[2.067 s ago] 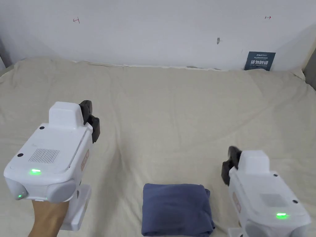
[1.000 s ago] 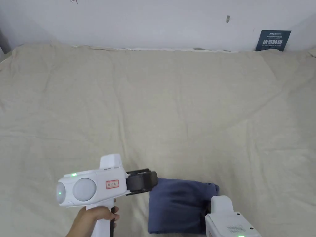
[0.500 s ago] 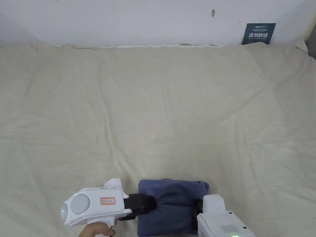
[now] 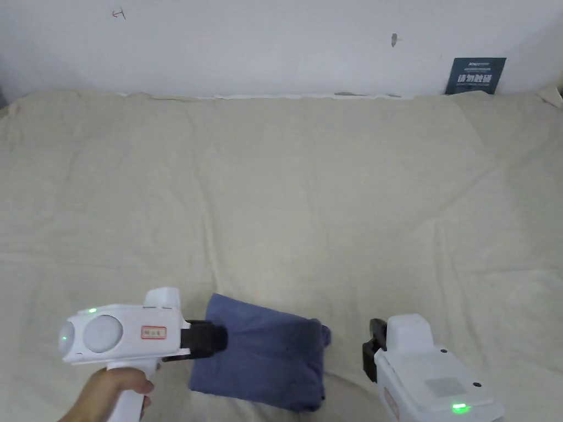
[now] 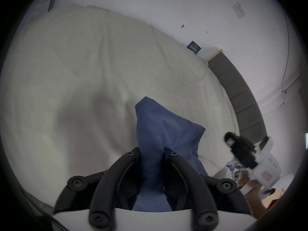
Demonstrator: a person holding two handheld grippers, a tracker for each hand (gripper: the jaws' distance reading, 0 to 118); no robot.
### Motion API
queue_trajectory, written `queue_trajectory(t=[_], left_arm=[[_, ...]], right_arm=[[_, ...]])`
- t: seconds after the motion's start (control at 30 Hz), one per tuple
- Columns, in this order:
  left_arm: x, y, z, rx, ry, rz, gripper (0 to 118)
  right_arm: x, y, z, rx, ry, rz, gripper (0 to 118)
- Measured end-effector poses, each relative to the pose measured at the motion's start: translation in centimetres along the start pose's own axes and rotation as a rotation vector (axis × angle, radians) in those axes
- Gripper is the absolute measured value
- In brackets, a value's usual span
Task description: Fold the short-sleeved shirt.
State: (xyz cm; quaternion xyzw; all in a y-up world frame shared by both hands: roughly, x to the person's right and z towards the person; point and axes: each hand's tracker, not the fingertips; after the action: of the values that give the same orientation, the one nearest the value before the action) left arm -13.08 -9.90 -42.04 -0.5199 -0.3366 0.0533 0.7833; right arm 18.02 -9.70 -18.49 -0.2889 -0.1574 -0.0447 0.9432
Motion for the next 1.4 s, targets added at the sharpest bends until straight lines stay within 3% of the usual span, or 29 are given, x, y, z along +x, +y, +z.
queue_trajectory(t=[0.23, 0.43, 0.67, 0.73, 0.77, 0.8, 0.83, 0.93, 1.07, 1.3, 1.4], left_arm=[[-12.3, 5.4, 5.8, 0.035, 0.25, 0.005, 25], [-22.3, 8.3, 10.5, 0.071, 0.457, 0.09, 25], [-27.8, 9.0, 12.6, 0.076, 0.539, 0.177, 30], [-27.8, 8.8, 12.4, 0.093, 0.537, 0.2, 57], [-27.5, 8.8, 12.2, 0.098, 0.547, 0.212, 79], [-27.3, 8.8, 12.0, 0.107, 0.553, 0.219, 110], [-27.0, 8.8, 11.9, 0.113, 0.551, 0.224, 118], [-24.7, 8.7, 12.5, 0.183, 0.556, 0.187, 111], [-19.8, 9.0, 14.3, 0.24, 0.594, 0.115, 111], [-7.4, 8.9, 20.1, 0.579, 0.594, -0.013, 111], [-2.0, 8.4, 22.3, 0.713, 0.515, -0.112, 111]], right_arm=[[-1.4, 4.6, -0.2, 0.081, -0.024, 0.024, 1], [-3.4, 7.5, -1.5, 0.124, -0.034, 0.019, 2], [-4.9, 9.1, -3.7, 0.135, -0.036, 0.027, 2], [-5.1, 9.2, -3.9, 0.133, -0.039, 0.031, 2], [-5.1, 9.3, -3.9, 0.133, -0.039, 0.03, 2], [-5.0, 9.3, -3.8, 0.132, -0.037, 0.028, 2], [-5.0, 9.4, -3.7, 0.133, -0.038, 0.029, 2], [-4.6, 9.7, -2.8, 0.144, -0.047, 0.031, 2], [-3.6, 10.9, -0.7, 0.195, -0.066, 0.027, 2], [-1.5, 14.4, 5.0, 0.343, -0.113, 0.064, 2], [-0.5, 15.9, 7.6, 0.4, -0.148, 0.082, 2]])
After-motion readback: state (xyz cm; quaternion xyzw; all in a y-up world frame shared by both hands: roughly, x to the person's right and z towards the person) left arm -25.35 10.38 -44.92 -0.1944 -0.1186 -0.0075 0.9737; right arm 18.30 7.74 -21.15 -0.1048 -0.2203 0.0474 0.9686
